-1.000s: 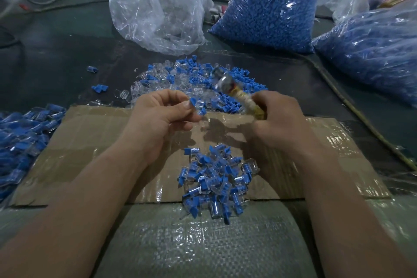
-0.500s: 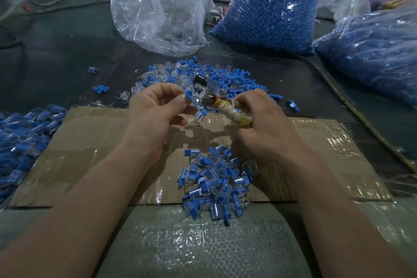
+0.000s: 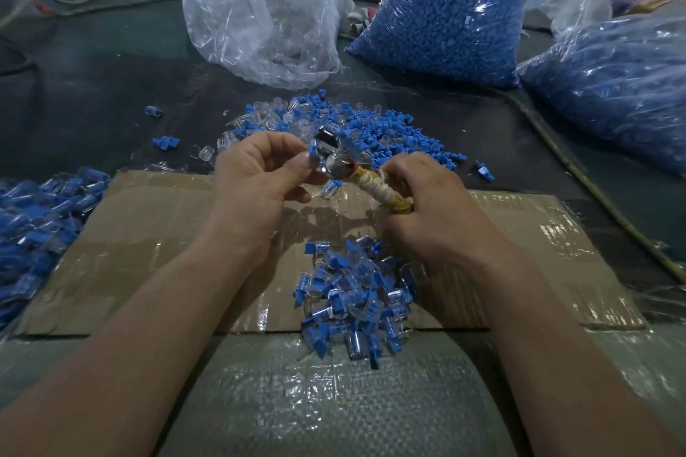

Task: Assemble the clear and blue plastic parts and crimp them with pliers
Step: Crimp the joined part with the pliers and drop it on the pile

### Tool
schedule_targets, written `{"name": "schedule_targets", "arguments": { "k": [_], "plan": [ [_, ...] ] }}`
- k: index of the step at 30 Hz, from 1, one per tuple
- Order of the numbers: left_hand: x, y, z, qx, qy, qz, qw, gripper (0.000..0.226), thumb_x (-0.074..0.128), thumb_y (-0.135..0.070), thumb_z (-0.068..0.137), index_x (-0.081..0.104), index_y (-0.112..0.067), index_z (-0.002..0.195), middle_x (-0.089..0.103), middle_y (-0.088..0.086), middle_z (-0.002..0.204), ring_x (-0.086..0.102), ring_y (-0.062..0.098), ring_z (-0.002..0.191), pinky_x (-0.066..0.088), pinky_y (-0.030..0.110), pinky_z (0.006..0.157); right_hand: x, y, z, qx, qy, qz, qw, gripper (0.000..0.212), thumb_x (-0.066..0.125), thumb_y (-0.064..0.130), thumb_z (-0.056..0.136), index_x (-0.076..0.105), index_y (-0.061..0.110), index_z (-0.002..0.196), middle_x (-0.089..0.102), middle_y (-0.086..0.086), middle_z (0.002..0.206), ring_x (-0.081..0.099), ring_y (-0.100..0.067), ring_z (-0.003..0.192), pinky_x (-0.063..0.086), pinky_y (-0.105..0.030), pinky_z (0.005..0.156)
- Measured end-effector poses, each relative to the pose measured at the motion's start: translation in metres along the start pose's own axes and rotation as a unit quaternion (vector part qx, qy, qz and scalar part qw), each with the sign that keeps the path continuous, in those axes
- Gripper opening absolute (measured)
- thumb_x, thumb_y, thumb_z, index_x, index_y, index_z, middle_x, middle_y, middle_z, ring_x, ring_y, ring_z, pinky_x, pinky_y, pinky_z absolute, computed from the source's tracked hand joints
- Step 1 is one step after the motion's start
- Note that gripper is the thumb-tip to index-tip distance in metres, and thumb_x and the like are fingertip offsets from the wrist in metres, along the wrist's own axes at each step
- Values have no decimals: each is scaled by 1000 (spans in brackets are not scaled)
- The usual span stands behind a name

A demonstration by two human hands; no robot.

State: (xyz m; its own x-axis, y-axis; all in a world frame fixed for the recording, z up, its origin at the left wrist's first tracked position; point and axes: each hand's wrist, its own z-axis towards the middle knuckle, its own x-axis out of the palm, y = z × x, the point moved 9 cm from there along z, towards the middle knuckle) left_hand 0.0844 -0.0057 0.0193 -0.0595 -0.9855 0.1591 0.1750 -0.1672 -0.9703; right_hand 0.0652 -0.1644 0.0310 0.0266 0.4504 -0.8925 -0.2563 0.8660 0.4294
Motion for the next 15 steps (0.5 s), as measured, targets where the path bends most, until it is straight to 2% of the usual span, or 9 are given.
{"name": "schedule_targets", "arguments": {
  "k": [5,8,15],
  "plan": [
    [1,-4,-2,16,-3,26,1000,18,56,4,84,57,-13,78,67,-6,64,65,6,62,49,14,53,-1,5,1,-3,-5,-3,1000,24,62,16,76,41,28,80,40,15,76,37,1,70,27,-15,59],
    [1,-5,-3,23,-4,38,999,19,55,5,84,57,-13,78,67,-7,63,65,5,60,49,14,53,0,6,0,-1,-6,3,1000,33,61,13,76,35,31,68,40,14,71,36,0,65,24,-16,56],
    [-1,-5,-3,23,-13,48,999,18,56,5,84,57,-12,77,66,-6,62,64,5,59,49,14,53,0,6,1,6,-9,4,1000,26,62,13,75,42,28,72,43,13,69,40,-3,64,27,-20,54]
  ]
}}
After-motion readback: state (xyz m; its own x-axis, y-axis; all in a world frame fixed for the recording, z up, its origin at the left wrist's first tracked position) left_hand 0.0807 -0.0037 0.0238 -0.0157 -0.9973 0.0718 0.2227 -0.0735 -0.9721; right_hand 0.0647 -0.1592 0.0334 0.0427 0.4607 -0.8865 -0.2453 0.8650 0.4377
